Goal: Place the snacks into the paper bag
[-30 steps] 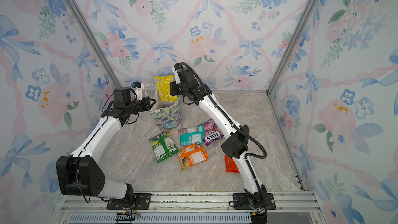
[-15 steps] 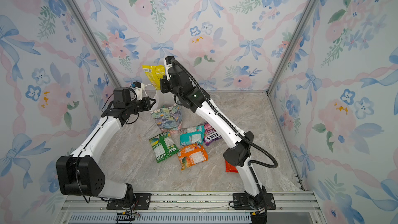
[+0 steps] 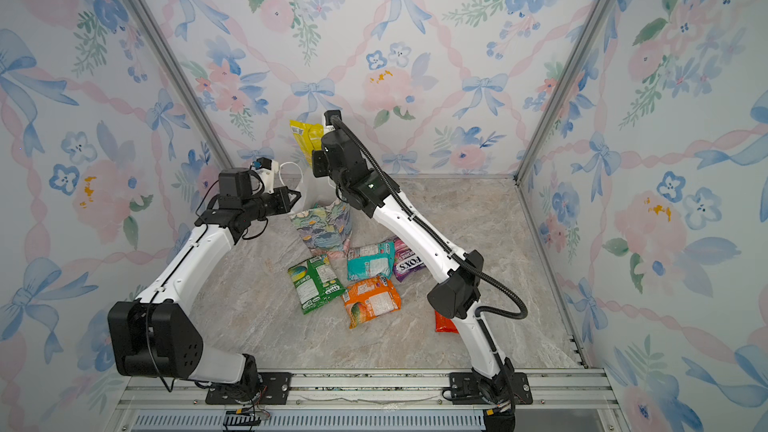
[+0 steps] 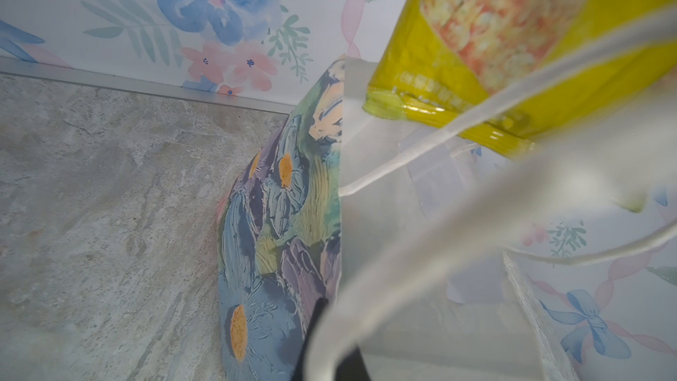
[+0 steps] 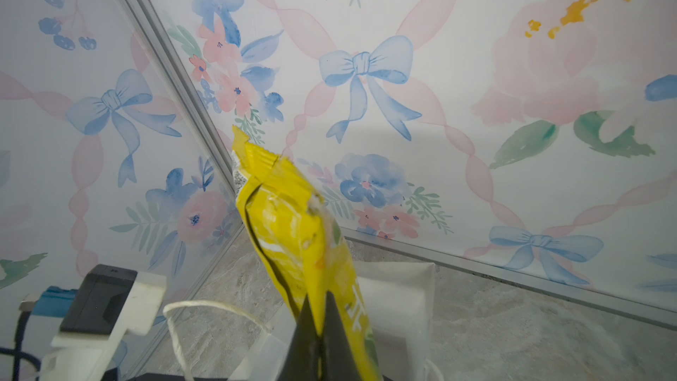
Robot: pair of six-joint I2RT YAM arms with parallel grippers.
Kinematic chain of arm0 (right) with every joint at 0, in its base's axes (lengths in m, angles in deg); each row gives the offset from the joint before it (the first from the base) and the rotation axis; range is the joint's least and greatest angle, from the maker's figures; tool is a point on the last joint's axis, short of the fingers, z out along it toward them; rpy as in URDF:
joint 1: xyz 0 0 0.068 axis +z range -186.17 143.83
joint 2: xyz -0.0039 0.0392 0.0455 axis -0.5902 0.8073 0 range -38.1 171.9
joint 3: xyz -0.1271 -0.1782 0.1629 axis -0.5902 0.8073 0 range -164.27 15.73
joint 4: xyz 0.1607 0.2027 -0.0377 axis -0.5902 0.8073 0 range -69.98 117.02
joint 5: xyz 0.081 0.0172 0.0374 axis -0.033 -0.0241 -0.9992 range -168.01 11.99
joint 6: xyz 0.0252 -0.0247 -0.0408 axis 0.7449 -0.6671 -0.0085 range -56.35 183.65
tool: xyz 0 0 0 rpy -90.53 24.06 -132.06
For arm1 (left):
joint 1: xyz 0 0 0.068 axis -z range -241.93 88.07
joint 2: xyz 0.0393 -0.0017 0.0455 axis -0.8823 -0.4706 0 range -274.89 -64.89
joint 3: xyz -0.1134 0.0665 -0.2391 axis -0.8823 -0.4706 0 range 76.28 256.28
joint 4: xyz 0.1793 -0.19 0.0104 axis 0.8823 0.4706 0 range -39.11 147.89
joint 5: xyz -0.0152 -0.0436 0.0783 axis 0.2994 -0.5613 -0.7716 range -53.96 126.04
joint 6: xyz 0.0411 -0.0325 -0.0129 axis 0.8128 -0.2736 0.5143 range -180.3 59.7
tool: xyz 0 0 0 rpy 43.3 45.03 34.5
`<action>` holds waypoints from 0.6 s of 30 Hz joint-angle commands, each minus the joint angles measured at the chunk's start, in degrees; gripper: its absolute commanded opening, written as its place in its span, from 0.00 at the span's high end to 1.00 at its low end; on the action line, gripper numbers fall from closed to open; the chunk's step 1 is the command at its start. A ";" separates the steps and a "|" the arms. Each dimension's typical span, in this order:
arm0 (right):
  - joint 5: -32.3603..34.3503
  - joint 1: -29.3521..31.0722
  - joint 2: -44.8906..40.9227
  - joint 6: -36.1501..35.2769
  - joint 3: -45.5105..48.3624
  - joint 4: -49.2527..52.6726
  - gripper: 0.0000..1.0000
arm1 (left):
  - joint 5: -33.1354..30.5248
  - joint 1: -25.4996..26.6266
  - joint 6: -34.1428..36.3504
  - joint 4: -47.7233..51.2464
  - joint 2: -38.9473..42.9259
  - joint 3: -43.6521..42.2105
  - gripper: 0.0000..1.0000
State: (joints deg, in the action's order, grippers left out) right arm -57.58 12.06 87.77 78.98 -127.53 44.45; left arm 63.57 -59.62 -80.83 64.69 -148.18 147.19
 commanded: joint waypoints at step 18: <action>-9.11 -3.77 -8.01 7.92 16.27 -3.80 1.00 | 0.60 -0.37 1.02 0.70 1.47 -0.19 1.00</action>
State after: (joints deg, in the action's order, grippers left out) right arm -64.16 9.15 83.48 84.25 -112.91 42.81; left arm 63.57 -59.71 -80.83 64.72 -148.13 147.19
